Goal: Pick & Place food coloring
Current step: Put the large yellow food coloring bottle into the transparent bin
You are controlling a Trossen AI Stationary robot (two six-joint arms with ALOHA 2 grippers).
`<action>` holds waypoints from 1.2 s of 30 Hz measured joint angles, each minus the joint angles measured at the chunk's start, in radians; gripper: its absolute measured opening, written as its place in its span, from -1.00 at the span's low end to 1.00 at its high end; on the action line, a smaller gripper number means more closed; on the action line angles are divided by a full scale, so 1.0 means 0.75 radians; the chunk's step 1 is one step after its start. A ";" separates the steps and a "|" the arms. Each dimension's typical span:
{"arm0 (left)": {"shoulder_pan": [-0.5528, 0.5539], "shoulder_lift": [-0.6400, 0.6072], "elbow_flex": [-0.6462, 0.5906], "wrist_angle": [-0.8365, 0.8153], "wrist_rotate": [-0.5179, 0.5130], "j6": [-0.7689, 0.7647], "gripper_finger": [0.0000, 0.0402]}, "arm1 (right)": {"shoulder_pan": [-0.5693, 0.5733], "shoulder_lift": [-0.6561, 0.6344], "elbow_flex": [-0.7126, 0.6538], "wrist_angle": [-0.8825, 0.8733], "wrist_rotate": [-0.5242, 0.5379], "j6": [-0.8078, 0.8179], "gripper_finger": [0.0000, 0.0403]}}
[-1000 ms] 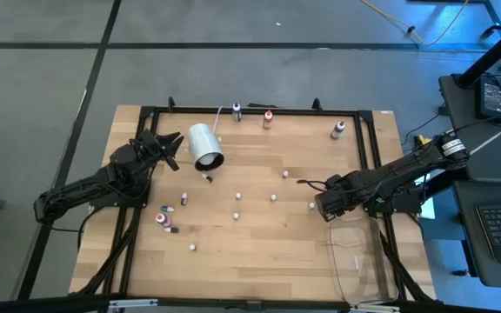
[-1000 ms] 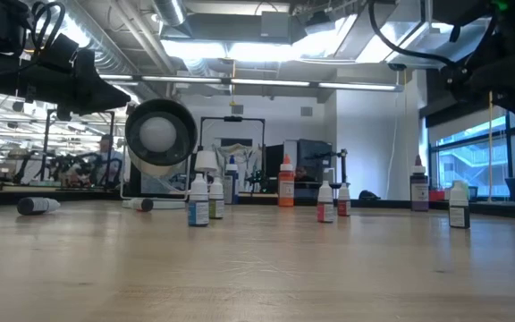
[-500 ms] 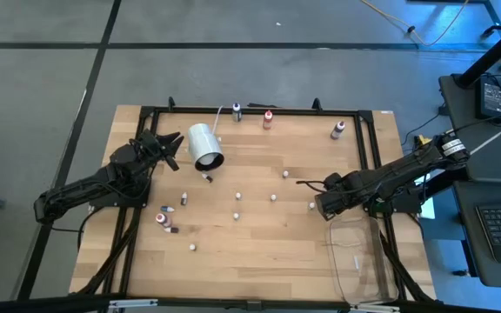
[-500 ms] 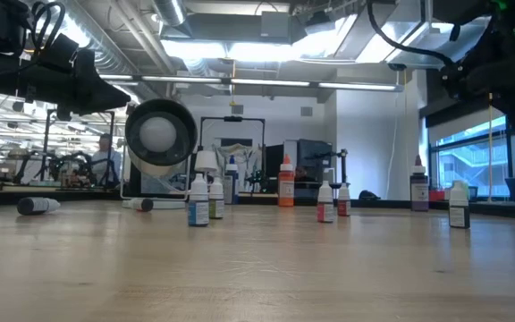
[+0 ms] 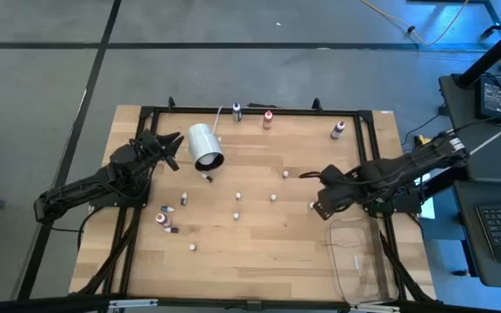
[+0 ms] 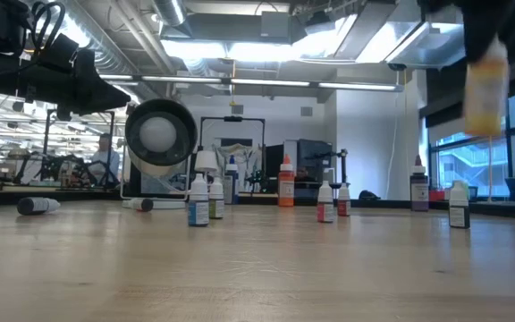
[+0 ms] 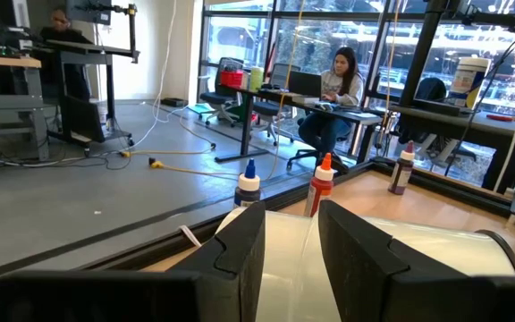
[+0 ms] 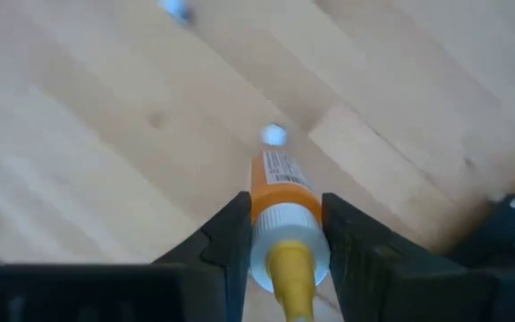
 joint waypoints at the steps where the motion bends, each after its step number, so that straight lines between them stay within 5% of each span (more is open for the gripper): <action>1: 0.000 0.000 0.000 0.000 0.000 -0.001 -0.48 | 0.026 0.000 0.037 -0.003 0.006 0.020 -0.39; 24: 0.000 0.000 0.000 0.000 0.000 0.000 -0.48 | 0.734 0.172 0.097 -0.283 -0.157 1.120 -0.39; 36: 0.000 0.000 0.000 0.002 -0.001 0.000 -0.48 | 0.804 0.384 0.096 -0.286 -0.169 1.231 -0.39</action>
